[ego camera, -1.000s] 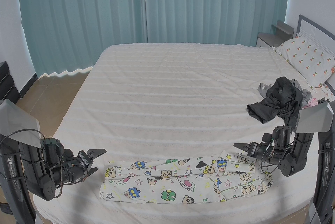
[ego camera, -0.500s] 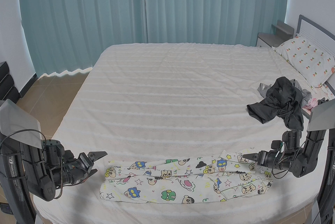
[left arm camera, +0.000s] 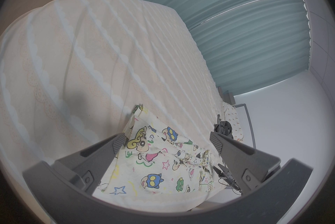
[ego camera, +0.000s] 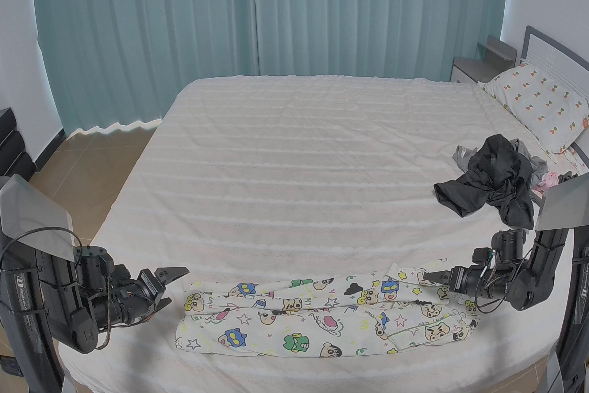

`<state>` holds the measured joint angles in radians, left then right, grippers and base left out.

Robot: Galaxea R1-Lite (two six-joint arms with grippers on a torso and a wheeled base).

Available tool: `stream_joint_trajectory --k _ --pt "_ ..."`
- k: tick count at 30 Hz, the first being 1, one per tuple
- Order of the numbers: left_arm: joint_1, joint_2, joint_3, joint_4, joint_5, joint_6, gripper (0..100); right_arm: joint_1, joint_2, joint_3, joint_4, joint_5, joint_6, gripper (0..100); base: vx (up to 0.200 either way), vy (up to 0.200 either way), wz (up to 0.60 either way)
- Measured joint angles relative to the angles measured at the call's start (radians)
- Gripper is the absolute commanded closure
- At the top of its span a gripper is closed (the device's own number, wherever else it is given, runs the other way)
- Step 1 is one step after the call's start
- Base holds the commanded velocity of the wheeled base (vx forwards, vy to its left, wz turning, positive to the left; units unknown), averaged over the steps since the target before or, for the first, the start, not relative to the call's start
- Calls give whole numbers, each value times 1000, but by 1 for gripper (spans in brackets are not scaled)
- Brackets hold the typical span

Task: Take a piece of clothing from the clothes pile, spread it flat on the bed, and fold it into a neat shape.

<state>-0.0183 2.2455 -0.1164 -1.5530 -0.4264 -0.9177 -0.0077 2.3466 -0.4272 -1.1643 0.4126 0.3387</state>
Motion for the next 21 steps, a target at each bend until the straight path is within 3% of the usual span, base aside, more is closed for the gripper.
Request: stream_joint_trajectory --k 3,4,21 --pt "0 0 0 0 1 0 0 0 9 -14 6 -1 0 0 0 0 0" --pt "0 1 0 0 1 0 0 0 13 -18 8 -1 0 100 0 0 0" --pt "0 1 1 0 1 0 0 3 5 0 -15 -2 -4 100 0 0 0"
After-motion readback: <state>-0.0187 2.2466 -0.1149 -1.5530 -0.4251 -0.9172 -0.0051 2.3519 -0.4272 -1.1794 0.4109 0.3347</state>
